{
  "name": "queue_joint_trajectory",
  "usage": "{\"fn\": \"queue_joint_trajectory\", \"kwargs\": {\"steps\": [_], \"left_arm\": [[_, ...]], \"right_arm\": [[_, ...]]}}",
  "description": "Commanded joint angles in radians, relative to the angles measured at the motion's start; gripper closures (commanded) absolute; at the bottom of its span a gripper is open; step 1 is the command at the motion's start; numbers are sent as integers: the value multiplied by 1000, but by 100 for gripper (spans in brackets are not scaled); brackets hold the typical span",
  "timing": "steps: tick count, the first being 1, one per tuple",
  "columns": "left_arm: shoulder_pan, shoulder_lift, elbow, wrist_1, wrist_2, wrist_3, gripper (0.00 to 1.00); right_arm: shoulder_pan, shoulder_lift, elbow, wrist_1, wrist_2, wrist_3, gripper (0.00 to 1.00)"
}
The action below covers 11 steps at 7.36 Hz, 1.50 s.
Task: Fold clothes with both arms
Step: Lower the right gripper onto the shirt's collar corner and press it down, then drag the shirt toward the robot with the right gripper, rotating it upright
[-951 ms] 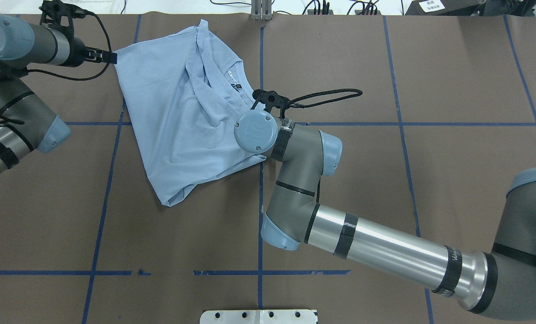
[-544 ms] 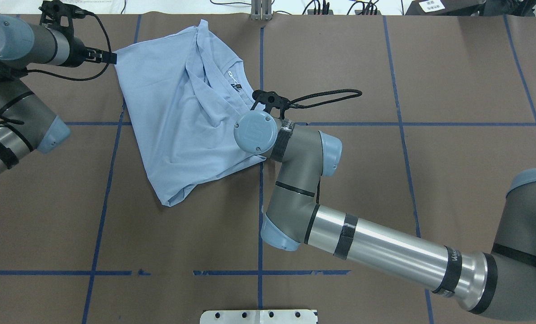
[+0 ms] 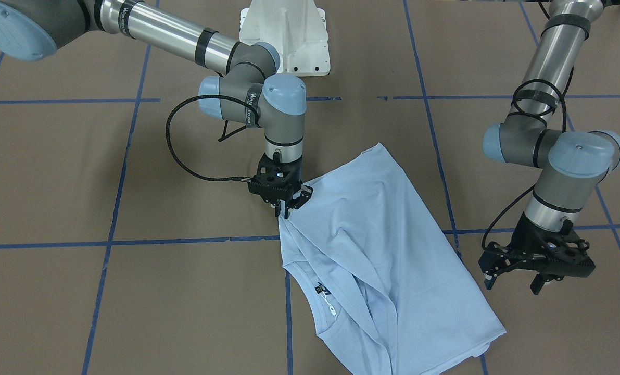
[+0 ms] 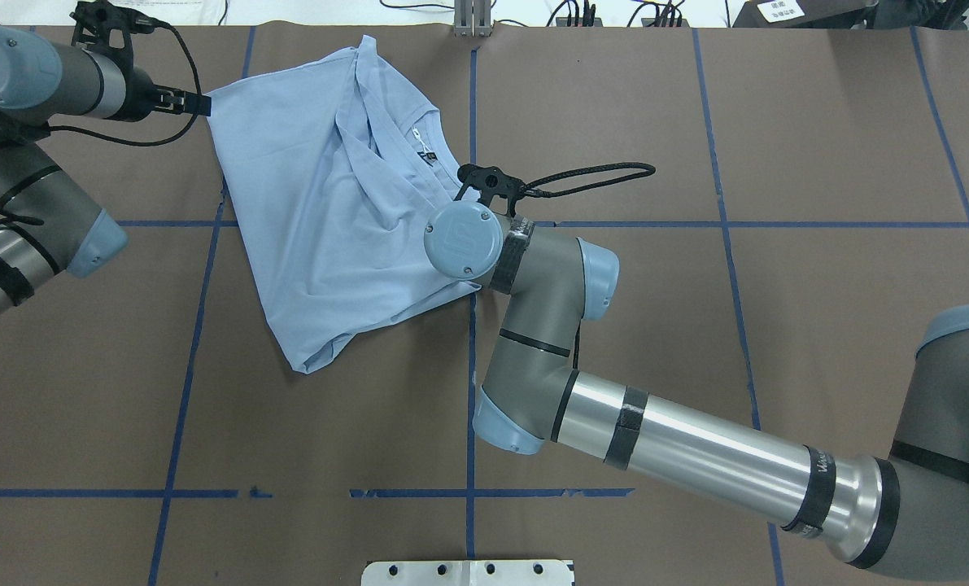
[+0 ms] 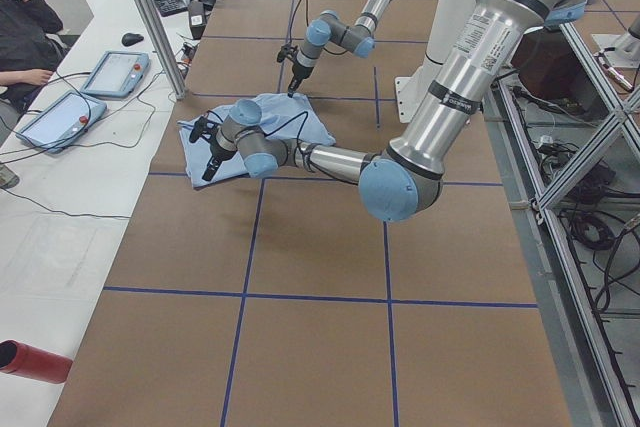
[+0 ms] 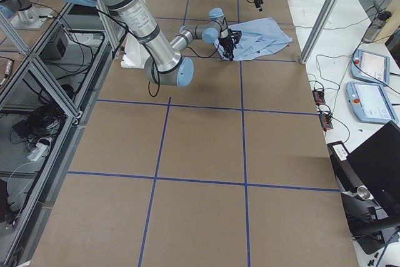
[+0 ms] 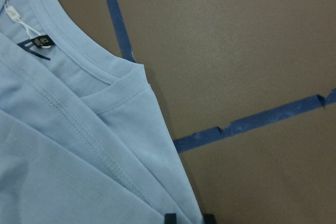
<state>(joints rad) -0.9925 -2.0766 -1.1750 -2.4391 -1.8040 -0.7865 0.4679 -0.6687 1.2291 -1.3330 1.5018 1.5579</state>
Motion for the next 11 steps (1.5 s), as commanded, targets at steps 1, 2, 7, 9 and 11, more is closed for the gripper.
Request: {"fn": "queue_joint_trajectory", "kwargs": {"steps": [1, 2, 7, 9, 11], "left_arm": [[0, 0, 0, 0, 0, 0, 0], [0, 0, 0, 0, 0, 0, 0], [2, 0, -2, 0, 0, 0, 0], [3, 0, -2, 0, 0, 0, 0], [8, 0, -17, 0, -1, 0, 0]], "right_arm": [[0, 0, 0, -2, 0, 1, 100], [0, -2, 0, -2, 0, 2, 100], [12, -157, 190, -8, 9, 1, 100], [-41, -344, 419, -20, -61, 16, 100], [-173, -486, 675, -140, -138, 104, 100]]}}
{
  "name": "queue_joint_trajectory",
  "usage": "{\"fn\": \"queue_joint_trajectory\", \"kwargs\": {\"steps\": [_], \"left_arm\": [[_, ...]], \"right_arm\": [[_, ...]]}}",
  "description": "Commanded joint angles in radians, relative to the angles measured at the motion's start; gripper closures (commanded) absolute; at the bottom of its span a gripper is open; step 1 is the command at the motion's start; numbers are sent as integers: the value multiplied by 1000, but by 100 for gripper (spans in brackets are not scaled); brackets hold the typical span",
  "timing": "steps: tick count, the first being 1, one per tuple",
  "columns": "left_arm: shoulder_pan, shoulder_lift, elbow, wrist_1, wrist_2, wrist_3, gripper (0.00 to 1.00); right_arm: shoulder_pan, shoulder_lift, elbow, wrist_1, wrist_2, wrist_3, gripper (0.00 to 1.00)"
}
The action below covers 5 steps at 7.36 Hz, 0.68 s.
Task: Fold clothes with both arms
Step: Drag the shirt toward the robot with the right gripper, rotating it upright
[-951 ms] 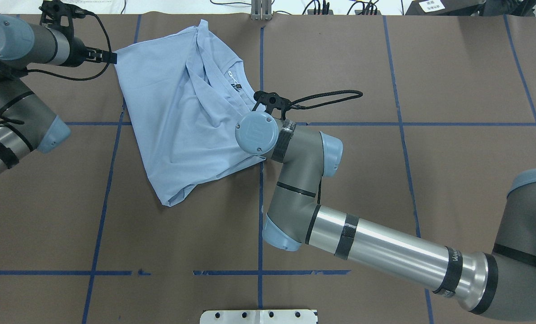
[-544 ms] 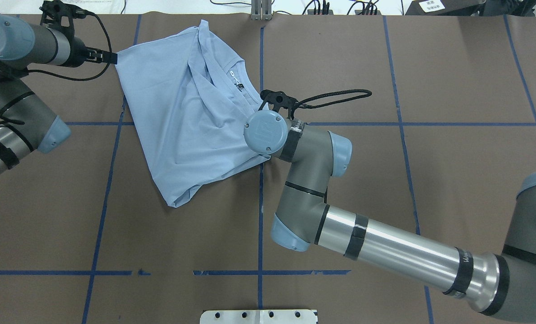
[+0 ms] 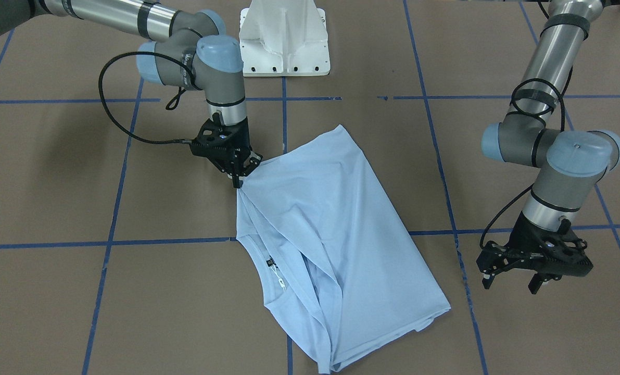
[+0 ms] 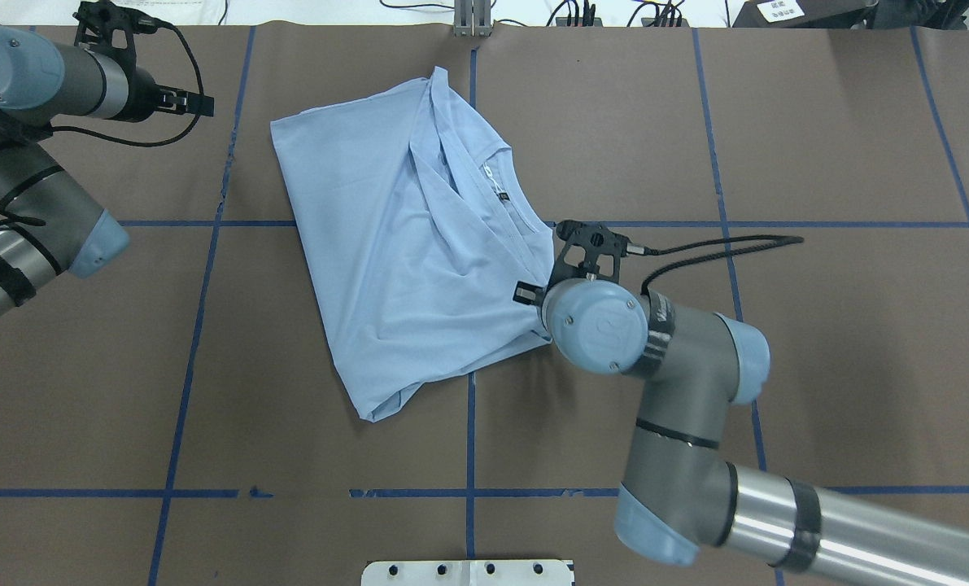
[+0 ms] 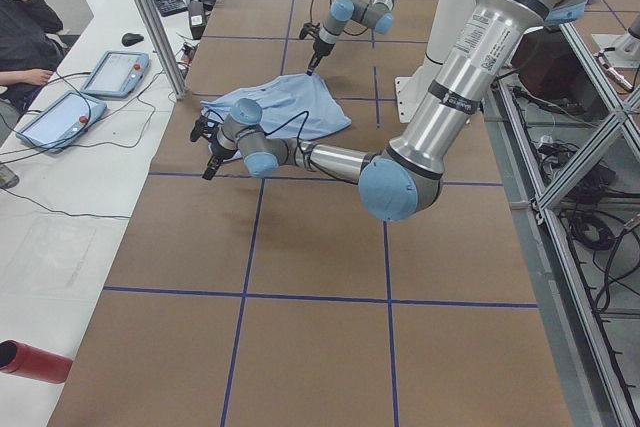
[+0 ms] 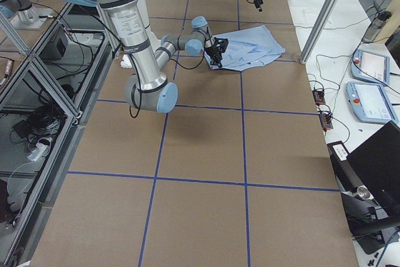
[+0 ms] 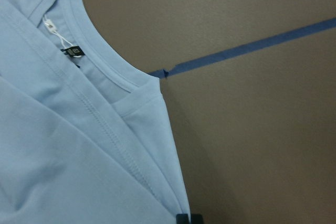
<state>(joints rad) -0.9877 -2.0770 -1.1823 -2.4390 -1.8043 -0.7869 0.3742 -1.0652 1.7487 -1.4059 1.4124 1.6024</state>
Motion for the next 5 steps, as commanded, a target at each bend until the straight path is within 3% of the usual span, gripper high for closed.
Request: {"fn": "queue_joint_trajectory", "kwargs": {"steps": [1, 3, 4, 5], "left_arm": [[6, 1, -22, 0, -1, 0, 0], [6, 0, -28, 2, -1, -2, 0], [8, 1, -54, 8, -6, -50, 0], [11, 3, -101, 15, -73, -127, 0]], "right_arm": [[-178, -132, 213, -108, -150, 129, 100], [-297, -160, 216, -108, -257, 218, 100], [-314, -164, 224, -108, -276, 220, 67], [-314, -171, 236, -110, -279, 215, 1]]}}
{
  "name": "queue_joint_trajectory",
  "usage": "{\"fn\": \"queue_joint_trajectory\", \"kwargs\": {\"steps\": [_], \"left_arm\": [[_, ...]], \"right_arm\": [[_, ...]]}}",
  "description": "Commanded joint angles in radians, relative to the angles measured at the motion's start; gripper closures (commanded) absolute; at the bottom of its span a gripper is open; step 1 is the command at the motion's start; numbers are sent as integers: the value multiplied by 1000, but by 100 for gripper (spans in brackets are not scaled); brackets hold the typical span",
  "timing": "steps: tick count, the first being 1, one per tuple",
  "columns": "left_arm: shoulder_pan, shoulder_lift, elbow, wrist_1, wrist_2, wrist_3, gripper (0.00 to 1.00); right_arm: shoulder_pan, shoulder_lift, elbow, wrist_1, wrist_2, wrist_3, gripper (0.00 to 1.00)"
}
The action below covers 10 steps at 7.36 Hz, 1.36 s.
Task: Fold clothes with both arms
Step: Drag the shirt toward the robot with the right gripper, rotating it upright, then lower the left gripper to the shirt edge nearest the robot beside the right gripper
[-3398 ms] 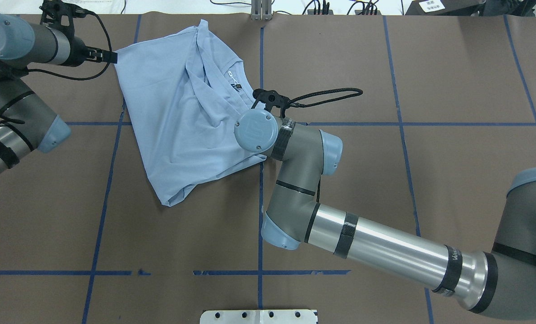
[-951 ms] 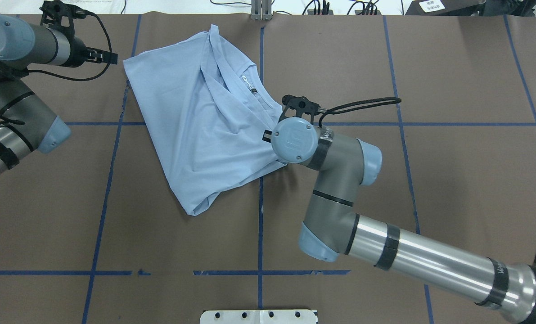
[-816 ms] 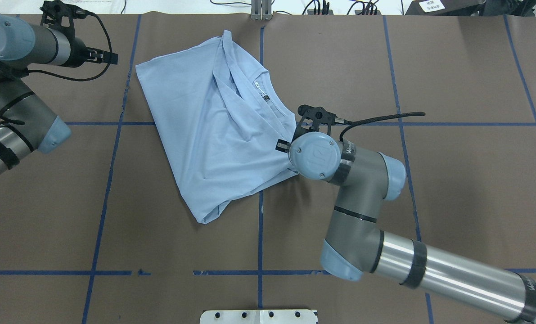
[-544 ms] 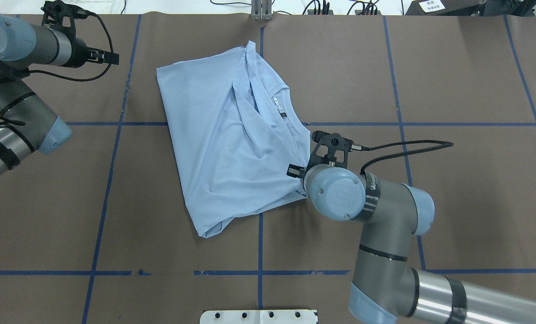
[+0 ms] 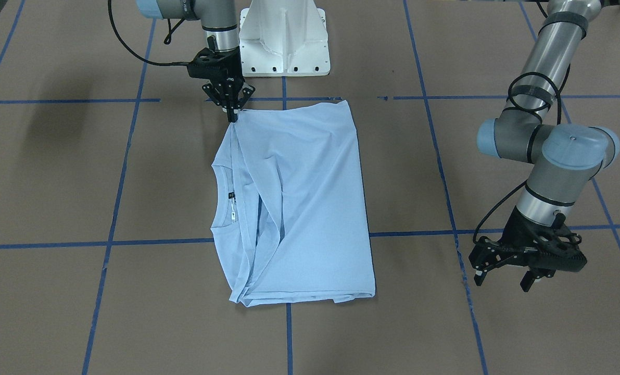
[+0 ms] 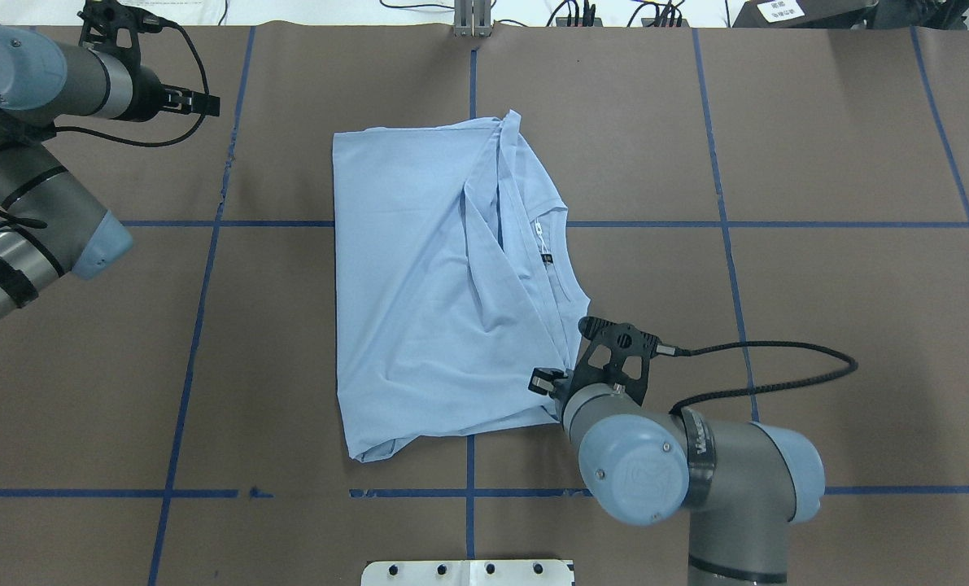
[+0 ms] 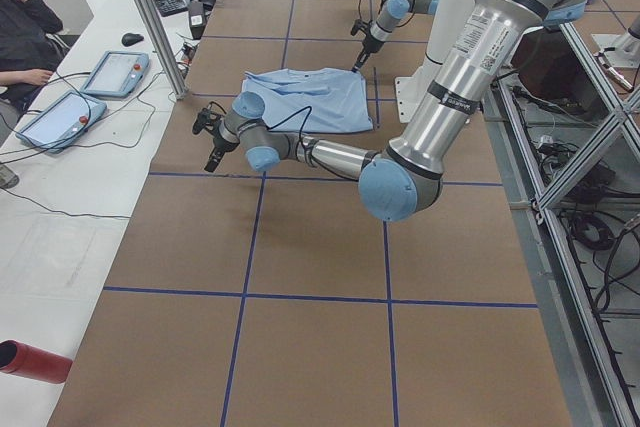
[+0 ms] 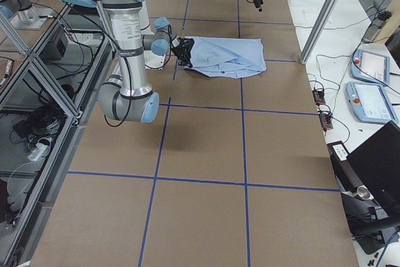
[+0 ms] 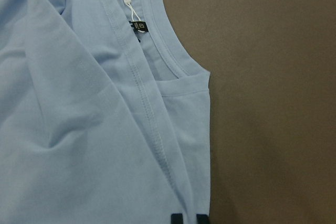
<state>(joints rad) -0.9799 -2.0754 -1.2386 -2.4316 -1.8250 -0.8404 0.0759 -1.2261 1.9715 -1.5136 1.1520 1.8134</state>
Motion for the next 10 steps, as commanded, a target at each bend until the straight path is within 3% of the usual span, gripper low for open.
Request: {"fn": "queue_joint_trajectory", "kwargs": {"steps": [1, 2, 4, 5, 6, 7, 8, 10], "left_arm": [[38, 58, -144, 11, -81, -110, 0], [99, 137, -285, 28, -85, -176, 0], [260, 297, -536, 34, -68, -395, 0], [370, 386, -667, 34, 3, -537, 0], [515, 468, -752, 34, 135, -669, 0], [649, 483, -771, 36, 267, -810, 7], [753, 482, -766, 46, 377, -953, 22], [860, 404, -745, 176, 508, -1135, 31]], "right_arm": [[-13, -19, 58, 1, -8, -2, 0], [-15, -74, 120, 30, -5, -2, 0], [-13, -145, 135, 227, -9, 6, 0], [-11, -147, 141, 230, -15, 9, 0], [2, -145, 141, 227, -17, 7, 0], [16, -142, 138, 227, -15, 7, 0], [19, -141, 138, 227, -15, 7, 0], [21, -141, 133, 225, -17, 9, 0]]}}
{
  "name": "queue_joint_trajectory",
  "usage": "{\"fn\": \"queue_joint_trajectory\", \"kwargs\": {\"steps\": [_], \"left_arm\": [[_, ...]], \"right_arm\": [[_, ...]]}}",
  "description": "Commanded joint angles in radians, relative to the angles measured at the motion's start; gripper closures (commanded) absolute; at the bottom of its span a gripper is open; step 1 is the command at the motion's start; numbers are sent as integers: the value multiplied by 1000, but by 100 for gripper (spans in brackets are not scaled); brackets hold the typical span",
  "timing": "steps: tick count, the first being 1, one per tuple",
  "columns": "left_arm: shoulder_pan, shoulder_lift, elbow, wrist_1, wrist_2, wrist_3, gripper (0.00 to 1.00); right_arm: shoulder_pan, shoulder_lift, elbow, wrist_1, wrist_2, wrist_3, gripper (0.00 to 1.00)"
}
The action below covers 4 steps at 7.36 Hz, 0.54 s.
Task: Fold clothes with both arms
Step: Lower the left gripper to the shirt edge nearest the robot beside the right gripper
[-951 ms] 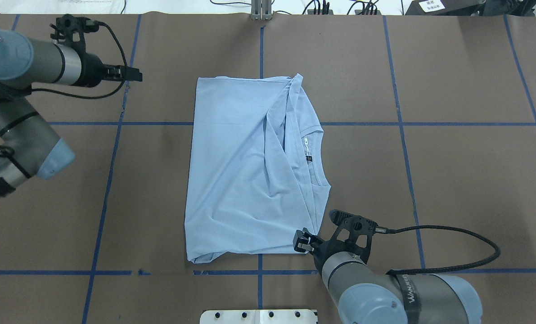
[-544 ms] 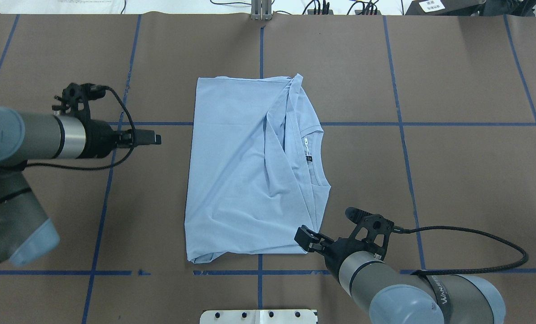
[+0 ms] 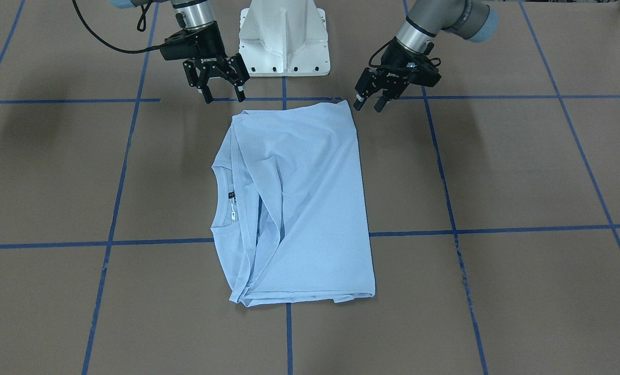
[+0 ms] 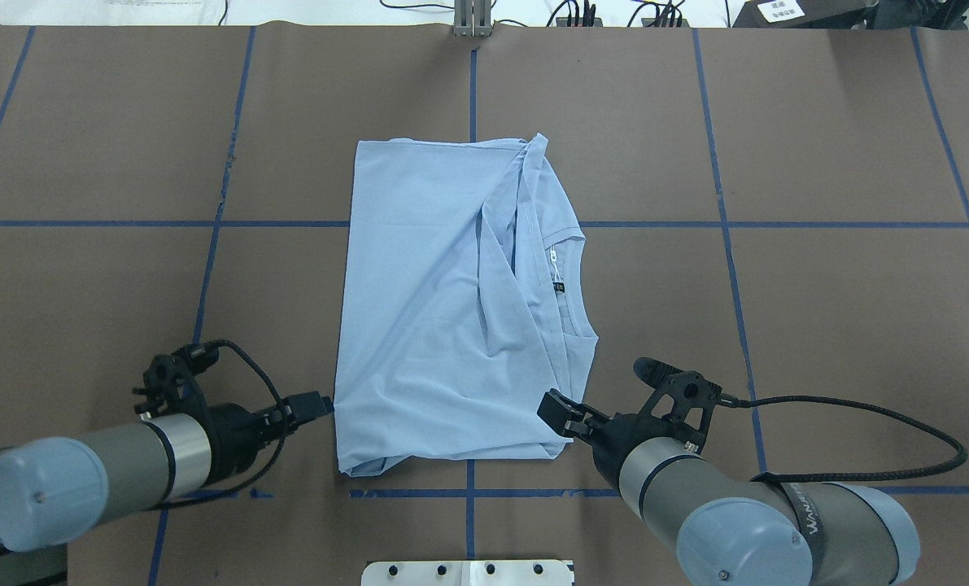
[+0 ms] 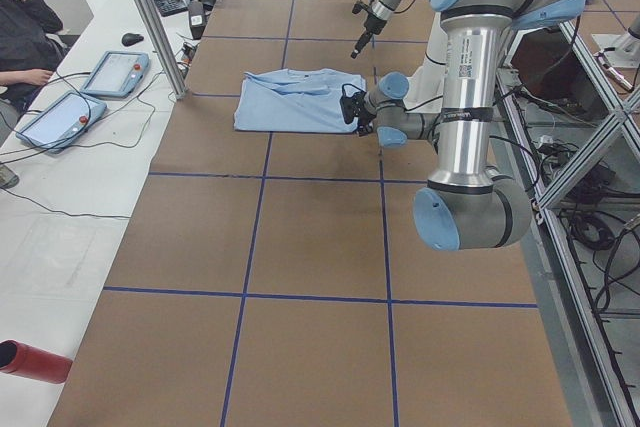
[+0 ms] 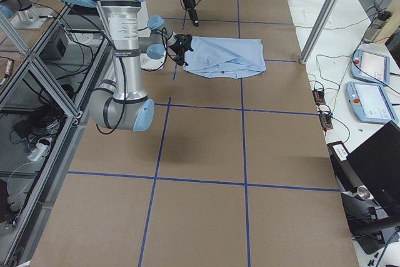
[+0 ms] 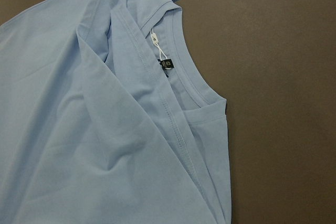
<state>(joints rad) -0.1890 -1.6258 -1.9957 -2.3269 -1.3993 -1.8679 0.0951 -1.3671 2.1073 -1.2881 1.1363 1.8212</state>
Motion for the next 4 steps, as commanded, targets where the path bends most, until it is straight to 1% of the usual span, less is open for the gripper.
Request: {"fn": "queue_joint_trajectory", "kwargs": {"steps": [1, 3, 4], "left_arm": [[72, -80, 31, 102, 86, -144, 31], [95, -118, 89, 103, 106, -198, 31], [95, -123, 91, 103, 106, -198, 31]], "right_arm": [[2, 2, -3, 0, -1, 1, 0], [3, 2, -3, 0, -1, 1, 0], [3, 2, -3, 1, -1, 1, 0]]}}
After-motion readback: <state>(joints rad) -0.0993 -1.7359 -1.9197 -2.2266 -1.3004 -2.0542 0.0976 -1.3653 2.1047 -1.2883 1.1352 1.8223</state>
